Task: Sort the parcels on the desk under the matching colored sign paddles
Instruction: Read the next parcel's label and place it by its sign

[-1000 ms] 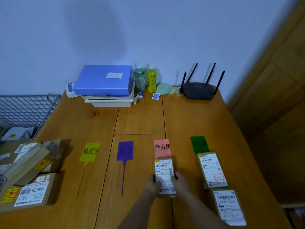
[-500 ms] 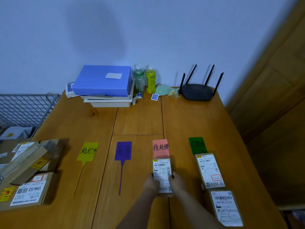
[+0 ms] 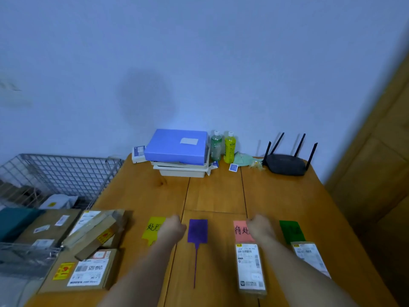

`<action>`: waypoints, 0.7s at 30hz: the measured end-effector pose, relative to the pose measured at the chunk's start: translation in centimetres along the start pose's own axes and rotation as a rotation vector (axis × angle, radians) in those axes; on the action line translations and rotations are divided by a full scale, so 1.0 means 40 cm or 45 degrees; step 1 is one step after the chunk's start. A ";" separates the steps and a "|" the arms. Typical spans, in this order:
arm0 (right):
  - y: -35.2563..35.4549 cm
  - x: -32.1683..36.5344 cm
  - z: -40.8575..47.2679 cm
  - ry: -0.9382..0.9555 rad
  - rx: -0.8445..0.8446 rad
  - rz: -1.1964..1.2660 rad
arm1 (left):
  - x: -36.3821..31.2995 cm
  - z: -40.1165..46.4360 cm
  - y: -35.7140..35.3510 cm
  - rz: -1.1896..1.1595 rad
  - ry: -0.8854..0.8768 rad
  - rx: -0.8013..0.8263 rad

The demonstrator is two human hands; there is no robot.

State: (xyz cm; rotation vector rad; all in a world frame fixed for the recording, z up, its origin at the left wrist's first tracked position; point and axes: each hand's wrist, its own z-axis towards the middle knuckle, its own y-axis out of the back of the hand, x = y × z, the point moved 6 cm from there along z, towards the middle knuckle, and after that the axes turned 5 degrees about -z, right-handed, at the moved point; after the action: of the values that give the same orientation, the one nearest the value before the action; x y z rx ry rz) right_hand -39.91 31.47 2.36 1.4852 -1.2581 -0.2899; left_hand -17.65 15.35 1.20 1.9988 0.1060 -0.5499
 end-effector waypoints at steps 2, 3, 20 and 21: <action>-0.007 0.086 0.003 0.089 -0.026 -0.005 | 0.041 0.021 0.106 0.087 -0.052 -0.056; -0.002 0.148 -0.009 0.167 -0.036 -0.044 | 0.064 0.032 0.154 0.122 -0.075 -0.078; -0.253 0.779 -0.157 0.659 -0.041 -0.449 | 0.644 0.164 0.564 0.146 -0.007 -0.143; -0.278 0.788 -0.157 0.669 -0.023 -0.485 | 0.672 0.174 0.552 0.129 0.010 -0.121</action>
State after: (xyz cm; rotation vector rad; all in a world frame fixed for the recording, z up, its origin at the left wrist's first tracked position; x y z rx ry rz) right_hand -16.60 7.62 9.12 1.6439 -0.5526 -0.1417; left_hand 10.73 -5.49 5.35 1.9028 0.0348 -0.4640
